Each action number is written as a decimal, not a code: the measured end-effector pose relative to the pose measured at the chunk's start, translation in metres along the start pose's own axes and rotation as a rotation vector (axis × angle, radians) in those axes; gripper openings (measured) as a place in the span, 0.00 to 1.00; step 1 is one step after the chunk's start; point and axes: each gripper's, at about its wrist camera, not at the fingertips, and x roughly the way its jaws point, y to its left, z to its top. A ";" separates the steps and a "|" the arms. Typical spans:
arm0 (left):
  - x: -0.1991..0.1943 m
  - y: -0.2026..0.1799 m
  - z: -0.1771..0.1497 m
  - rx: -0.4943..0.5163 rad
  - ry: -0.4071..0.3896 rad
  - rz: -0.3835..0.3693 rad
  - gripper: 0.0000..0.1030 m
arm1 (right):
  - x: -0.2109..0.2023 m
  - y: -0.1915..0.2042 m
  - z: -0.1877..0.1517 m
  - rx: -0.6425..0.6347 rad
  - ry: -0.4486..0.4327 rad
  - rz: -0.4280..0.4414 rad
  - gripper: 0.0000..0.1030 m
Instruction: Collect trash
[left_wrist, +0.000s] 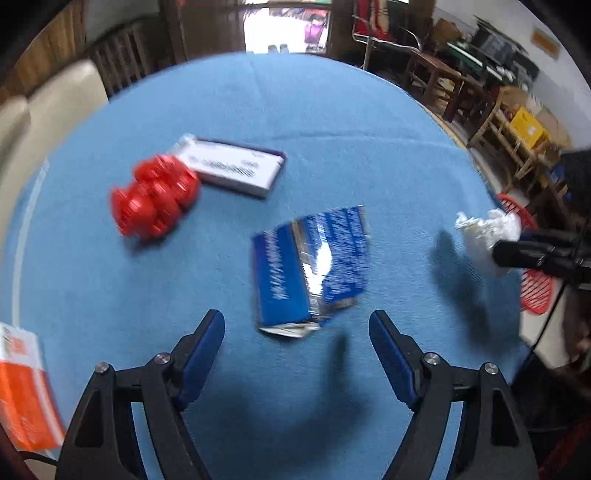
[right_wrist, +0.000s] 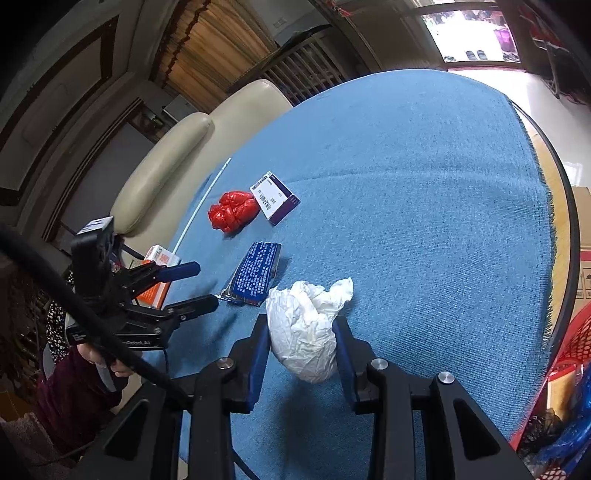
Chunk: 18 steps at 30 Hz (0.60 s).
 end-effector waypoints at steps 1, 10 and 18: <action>0.001 -0.001 -0.001 -0.023 0.011 0.019 0.79 | -0.001 -0.002 0.000 0.003 -0.001 0.003 0.35; -0.001 0.008 -0.011 -0.369 -0.008 -0.156 0.78 | -0.009 -0.014 -0.001 0.038 -0.017 0.036 0.35; 0.016 0.039 0.024 -0.514 -0.054 -0.078 0.42 | -0.017 -0.015 -0.004 0.035 -0.031 0.040 0.35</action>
